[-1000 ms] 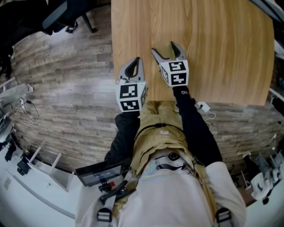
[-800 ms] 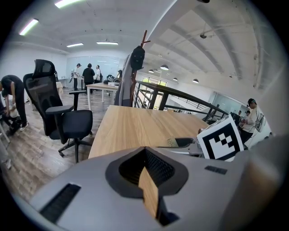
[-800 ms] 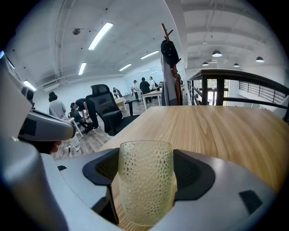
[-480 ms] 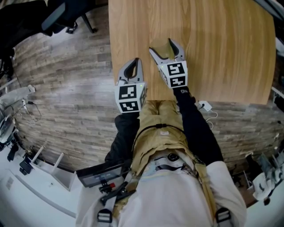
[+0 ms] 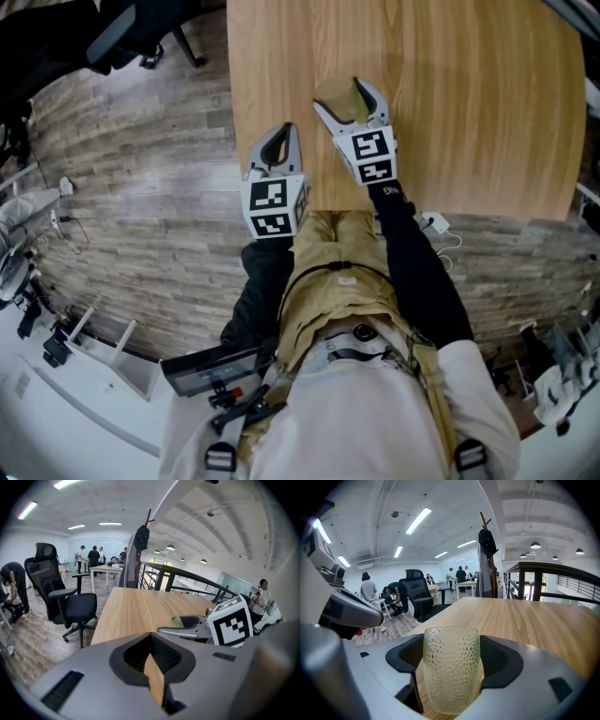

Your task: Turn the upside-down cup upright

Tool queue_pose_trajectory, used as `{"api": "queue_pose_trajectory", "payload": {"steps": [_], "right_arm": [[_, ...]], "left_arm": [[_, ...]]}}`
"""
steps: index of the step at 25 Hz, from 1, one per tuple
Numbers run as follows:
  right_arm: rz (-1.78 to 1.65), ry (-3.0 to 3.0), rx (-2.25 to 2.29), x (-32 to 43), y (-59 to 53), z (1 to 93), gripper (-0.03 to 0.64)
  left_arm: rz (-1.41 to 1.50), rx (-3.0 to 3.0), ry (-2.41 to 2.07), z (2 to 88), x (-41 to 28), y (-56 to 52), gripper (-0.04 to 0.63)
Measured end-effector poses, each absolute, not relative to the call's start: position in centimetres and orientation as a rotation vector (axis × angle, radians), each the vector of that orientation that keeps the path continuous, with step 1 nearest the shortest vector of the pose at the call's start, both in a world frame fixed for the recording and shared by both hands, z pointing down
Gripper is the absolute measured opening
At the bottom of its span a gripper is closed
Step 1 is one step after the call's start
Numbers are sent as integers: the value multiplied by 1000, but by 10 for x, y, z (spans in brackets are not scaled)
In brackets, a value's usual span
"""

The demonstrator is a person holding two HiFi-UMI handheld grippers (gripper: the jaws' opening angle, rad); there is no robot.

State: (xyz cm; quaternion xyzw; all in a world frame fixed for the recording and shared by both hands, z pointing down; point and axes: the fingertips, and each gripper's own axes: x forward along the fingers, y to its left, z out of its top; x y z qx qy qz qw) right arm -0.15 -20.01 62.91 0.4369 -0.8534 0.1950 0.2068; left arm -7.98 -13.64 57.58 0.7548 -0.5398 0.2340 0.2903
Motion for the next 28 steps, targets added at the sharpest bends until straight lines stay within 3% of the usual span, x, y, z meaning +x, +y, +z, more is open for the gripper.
{"api": "queue_pose_trajectory", "payload": {"steps": [8,11,12,16,20,28], "right_arm": [[487,-2383,1189,-5,-199,623,359],[471,-2351,1185,-2,-197,629,261],[480,-2343,1188,-1,-196,631,258],[530,-2321,1169,0,-198,637,287],[603,-2258,1070,-16,-212,643,376],[573,-2048,965,-13,-242,679,387]], "left_arm": [[628,2017,-1440,578,-81,-134,2],[628,2014,-1441,579,-82,-133,2],[629,2015,-1444,579,-83,-133,2],[631,2006,-1445,581,-85,-130,2],[636,1994,-1456,584,-90,-126,2],[627,1967,-1482,585,-99,-124,2]]}}
